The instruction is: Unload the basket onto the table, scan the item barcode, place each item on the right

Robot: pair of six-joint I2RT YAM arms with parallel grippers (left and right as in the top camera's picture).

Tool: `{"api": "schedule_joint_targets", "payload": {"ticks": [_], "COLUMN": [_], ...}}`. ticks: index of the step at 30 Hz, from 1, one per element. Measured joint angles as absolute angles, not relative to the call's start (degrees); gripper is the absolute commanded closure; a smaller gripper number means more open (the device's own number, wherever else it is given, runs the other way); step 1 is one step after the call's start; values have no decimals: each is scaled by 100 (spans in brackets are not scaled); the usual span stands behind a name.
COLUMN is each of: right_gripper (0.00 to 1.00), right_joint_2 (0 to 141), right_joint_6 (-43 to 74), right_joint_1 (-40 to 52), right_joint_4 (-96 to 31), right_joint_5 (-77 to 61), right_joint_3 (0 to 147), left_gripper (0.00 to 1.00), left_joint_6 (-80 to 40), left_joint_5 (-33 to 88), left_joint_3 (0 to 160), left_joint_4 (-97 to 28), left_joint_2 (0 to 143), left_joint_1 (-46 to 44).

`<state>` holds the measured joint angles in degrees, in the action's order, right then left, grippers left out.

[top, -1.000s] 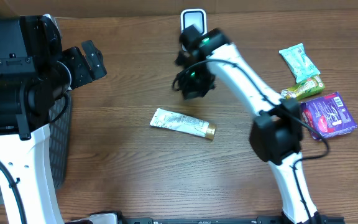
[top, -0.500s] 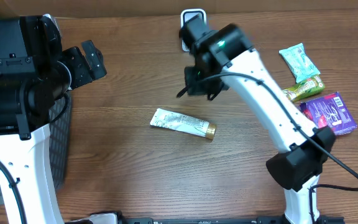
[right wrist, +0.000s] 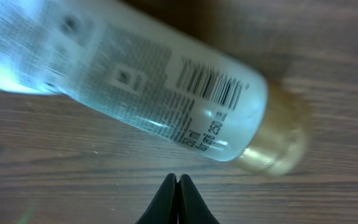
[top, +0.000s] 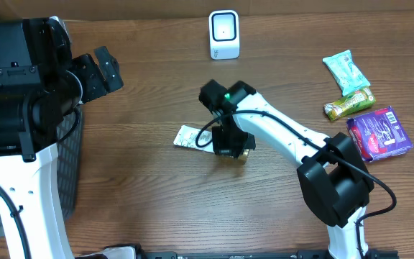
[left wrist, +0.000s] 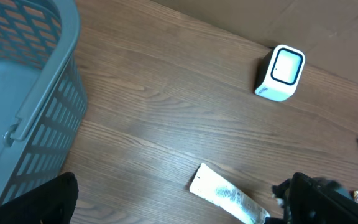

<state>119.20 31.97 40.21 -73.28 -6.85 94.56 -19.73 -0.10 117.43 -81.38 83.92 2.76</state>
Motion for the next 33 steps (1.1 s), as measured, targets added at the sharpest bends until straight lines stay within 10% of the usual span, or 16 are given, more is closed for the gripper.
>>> {"api": "schedule_joint_targets", "payload": {"ticks": [10,33], "right_gripper": [95,55], "right_joint_2": [11843,11828], "right_joint_6": [3249,1949], "right_joint_1": [3951,2703], "right_joint_4": [-6504,-4145], "right_joint_5": [-797,-268], "right_joint_3": [8617,8630], "left_gripper": [0,0], "left_joint_6": [-1973,-1973], "left_joint_5": [-10,-10], "left_joint_3": [11743,11743], "left_joint_4": [-8138,-8141], "left_joint_2": [8392,8392], "left_joint_1": [276,276]}}
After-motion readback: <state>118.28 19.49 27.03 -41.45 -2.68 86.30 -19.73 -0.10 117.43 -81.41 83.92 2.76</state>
